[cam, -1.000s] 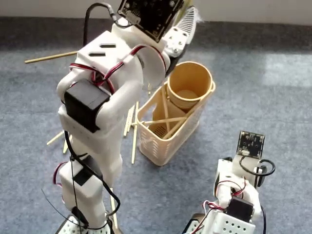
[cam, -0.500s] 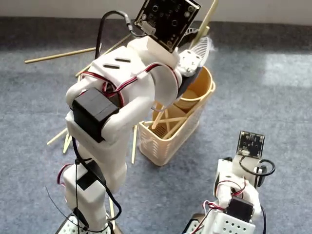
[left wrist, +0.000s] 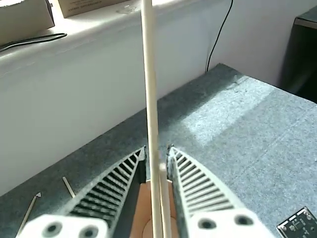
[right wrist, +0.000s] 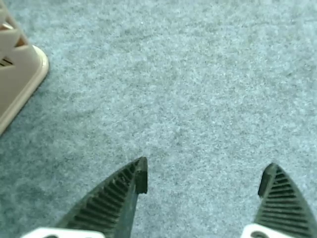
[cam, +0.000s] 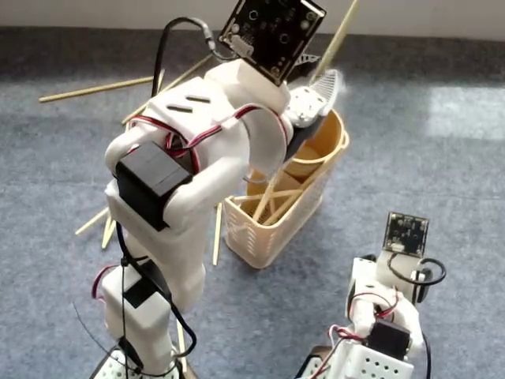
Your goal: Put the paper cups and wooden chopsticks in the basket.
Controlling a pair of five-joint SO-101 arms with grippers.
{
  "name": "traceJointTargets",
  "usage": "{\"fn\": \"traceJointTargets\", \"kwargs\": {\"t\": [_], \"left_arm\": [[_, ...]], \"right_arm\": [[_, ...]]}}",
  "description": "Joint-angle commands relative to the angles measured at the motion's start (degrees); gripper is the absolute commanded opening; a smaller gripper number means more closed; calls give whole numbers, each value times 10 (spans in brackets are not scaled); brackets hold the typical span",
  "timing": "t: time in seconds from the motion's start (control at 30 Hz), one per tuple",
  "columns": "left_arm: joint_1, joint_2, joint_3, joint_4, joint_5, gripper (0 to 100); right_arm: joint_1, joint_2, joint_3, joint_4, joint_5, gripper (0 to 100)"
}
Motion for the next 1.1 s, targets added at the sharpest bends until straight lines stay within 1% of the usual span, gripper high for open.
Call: {"fn": "traceJointTargets", "kwargs": {"t": [0.0, 0.17, 0.23, 0.33, 0.4, 0.5, 0.57, 0.67, 0.73, 0.77, 0.87, 0.93, 1.07], "left_arm": [[1, -29, -16, 3, 5, 108], [0, -69, -15, 5, 3, 108], [-18, -83, -12, 8, 3, 108], [-65, -92, -12, 25, 3, 108], [-128, -90, -10, 33, 3, 108], [-273, -64, 23, 33, 3, 111], [-355, -31, 75, 32, 3, 112], [-432, 45, 185, 30, 2, 117], [-449, 109, 263, 30, -1, 155], [-450, 141, 297, 30, -15, 184], [-435, 240, 349, 30, -85, 247], [-416, 299, 342, 29, -108, 248], [-383, 394, 267, 12, -109, 252]], "right_arm": [[3, -5, 44, -11, 6, 347], [3, -5, 44, -11, 6, 347], [3, -5, 44, -11, 6, 347], [3, -5, 44, -11, 6, 347], [4, -5, 44, -11, 6, 347], [5, -5, 44, -11, 6, 347], [6, -5, 44, -11, 6, 347], [4, -5, 44, -11, 6, 347], [4, -5, 44, -11, 6, 347], [3, -5, 44, -11, 6, 347], [3, -5, 44, -11, 6, 347], [3, -5, 44, -11, 6, 347], [3, -5, 44, -11, 6, 347]]}}
